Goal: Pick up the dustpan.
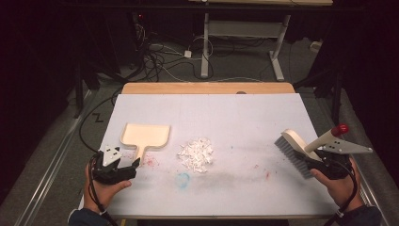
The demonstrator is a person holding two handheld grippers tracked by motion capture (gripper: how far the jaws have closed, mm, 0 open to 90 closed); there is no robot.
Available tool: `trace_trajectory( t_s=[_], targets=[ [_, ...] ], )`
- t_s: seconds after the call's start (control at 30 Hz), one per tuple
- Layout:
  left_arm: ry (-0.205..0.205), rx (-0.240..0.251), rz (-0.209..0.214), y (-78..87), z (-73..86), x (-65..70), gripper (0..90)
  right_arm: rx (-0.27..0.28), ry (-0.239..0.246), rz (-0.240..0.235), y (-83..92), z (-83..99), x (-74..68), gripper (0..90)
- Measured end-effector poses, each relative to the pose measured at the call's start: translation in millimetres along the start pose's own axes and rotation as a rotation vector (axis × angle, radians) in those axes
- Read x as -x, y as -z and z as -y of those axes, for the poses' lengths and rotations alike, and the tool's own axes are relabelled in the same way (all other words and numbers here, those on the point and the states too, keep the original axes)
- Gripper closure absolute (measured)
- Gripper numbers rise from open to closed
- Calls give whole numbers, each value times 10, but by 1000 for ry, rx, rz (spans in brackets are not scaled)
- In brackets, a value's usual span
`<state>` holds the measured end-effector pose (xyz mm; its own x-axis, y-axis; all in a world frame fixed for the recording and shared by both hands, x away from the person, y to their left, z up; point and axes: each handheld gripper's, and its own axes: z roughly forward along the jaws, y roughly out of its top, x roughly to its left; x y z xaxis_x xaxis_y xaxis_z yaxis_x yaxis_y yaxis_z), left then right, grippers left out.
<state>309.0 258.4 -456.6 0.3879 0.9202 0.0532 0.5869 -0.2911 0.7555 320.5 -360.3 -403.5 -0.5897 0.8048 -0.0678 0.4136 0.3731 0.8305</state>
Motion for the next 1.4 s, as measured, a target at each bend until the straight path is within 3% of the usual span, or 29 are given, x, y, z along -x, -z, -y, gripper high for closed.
trace_trajectory(
  t_s=[0.1, 0.13, 0.27, 0.57, 0.67, 0.87, 0.9, 1.03, 1.2, 1.4],
  targets=[
    [62, -87, 35, -118, -72, -60, 173, -14, 0, 8, -28, -4, 0, 676],
    [62, -87, 35, -118, -72, -60, 173, -14, 0, 8, -28, -4, 0, 676],
    [88, -161, 39, -338, -121, -12, 186, -22, 3, 9, -39, -6, -5, 675],
    [105, -174, -31, -542, -197, 106, 205, -25, 4, 13, -48, -8, 7, 675],
    [136, -163, -44, -557, -184, 116, 207, -28, 3, 14, -40, -3, 12, 675],
    [171, -180, -46, -602, -149, 98, 320, -37, 6, 12, -57, 2, 8, 675],
    [183, -175, -30, -601, -145, 90, 344, -40, 10, 12, -57, -2, 0, 675],
    [193, -168, -42, -613, -149, 106, 378, -37, 7, 12, -63, -7, -2, 675],
    [240, -140, -66, -643, -147, 121, 481, -42, 7, 7, -87, -11, -1, 675],
    [207, -126, -68, -662, -149, 130, 622, -42, 6, -1, -95, -16, -4, 675]
  ],
)
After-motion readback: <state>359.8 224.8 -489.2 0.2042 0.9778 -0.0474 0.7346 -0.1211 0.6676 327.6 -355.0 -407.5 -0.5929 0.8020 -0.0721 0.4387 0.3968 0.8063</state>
